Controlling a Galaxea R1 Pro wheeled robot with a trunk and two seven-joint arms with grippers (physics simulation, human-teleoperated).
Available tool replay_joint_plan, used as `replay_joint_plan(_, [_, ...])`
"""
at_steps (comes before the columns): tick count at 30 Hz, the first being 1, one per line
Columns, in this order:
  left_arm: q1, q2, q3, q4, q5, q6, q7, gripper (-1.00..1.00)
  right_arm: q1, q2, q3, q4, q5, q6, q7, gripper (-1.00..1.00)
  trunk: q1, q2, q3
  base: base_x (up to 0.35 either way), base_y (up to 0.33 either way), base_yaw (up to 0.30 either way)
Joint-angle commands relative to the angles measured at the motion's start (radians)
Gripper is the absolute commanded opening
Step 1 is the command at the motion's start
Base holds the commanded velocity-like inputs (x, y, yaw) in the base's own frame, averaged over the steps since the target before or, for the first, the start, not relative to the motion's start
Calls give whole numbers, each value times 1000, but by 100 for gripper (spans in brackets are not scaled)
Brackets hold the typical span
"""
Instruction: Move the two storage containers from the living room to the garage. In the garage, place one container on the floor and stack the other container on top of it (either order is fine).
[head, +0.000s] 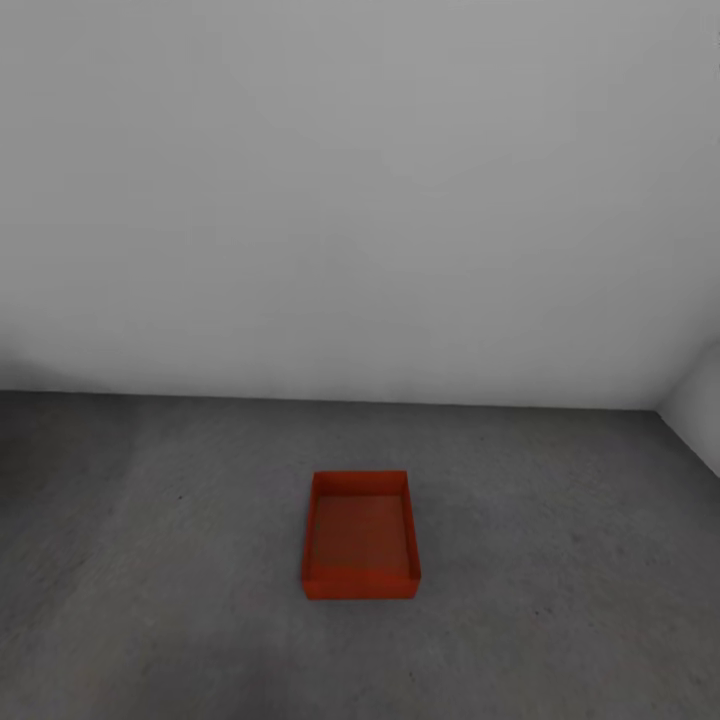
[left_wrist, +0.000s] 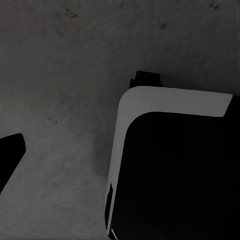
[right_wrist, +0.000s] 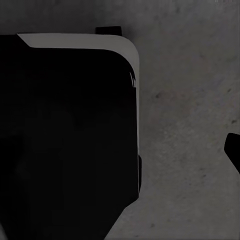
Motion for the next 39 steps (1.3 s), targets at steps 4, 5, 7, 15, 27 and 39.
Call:
replay_joint_plan(4, [0, -1, -6, 0, 9, -5, 0, 100, -1, 0, -1, 3, -3, -7, -1, 100, 0, 0, 6, 0, 0, 0])
replay_joint_plan(5, [0, -1, -6, 0, 9, -5, 0, 100, -1, 1, -1, 3, -3, -7, -1, 100, 0, 0, 7, 0, 0, 0])
replay_joint_plan(7, [0, -1, -6, 0, 9, -5, 0, 100, -1, 1, -1, 3, -3, -7, -1, 100, 0, 0, 11, 0, 0, 0])
replay_joint_plan(15, [0, -3, -6, 1, 9, -2, 0, 100, -1, 4, -1, 3, -2, -4, 0, 100, 0, 0, 24, 0, 0, 0])
replay_joint_plan(27, [0, -2, -6, 0, 9, -3, 0, 100, -1, 5, -1, 3, -1, -4, 1, 100, 0, 0, 43, 0, 0, 0])
replay_joint_plan(39, [0, -1, -6, 0, 9, -5, 0, 100, -1, 4, -1, 3, -1, -4, 1, 100, 0, 0, 62, 0, 0, 0])
